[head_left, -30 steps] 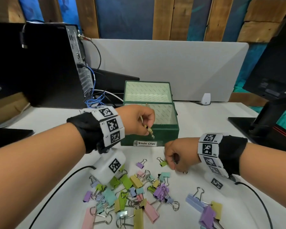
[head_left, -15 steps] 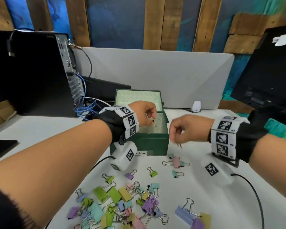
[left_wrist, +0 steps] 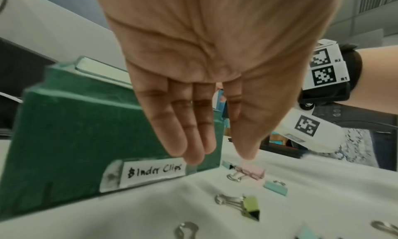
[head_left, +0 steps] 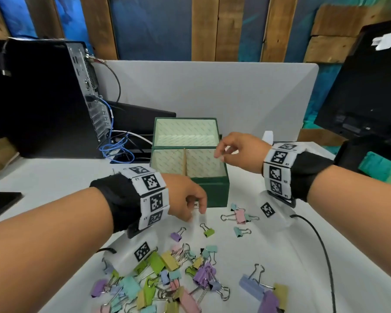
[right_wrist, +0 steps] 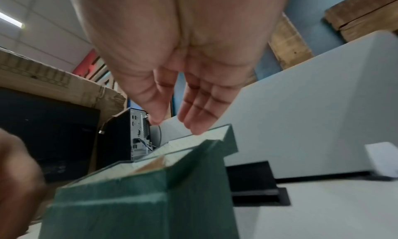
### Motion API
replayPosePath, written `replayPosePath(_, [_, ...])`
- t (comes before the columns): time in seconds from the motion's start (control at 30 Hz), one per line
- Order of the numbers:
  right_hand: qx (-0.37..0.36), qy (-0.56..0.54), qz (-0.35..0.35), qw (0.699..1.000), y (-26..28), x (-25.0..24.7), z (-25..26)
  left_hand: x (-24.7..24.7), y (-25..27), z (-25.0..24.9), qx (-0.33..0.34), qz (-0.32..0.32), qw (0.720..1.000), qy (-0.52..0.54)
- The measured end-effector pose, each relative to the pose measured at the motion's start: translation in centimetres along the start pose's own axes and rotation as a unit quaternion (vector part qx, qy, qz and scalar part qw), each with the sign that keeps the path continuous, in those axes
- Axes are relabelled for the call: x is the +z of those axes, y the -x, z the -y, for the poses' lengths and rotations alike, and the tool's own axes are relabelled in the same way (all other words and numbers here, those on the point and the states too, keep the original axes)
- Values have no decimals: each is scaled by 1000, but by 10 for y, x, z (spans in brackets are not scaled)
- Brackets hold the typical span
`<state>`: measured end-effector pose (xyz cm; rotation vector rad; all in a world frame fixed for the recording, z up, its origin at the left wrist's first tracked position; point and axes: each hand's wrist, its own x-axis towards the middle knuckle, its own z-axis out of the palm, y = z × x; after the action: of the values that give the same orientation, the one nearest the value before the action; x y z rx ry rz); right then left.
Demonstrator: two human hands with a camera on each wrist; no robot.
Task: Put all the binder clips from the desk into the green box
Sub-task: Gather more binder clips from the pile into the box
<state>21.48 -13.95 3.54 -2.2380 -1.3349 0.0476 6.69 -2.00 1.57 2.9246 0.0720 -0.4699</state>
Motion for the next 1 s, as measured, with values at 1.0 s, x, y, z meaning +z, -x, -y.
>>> replayPosePath(1.0, [56, 179, 295, 937, 47, 27, -42, 7, -18, -20, 15, -22, 998, -50])
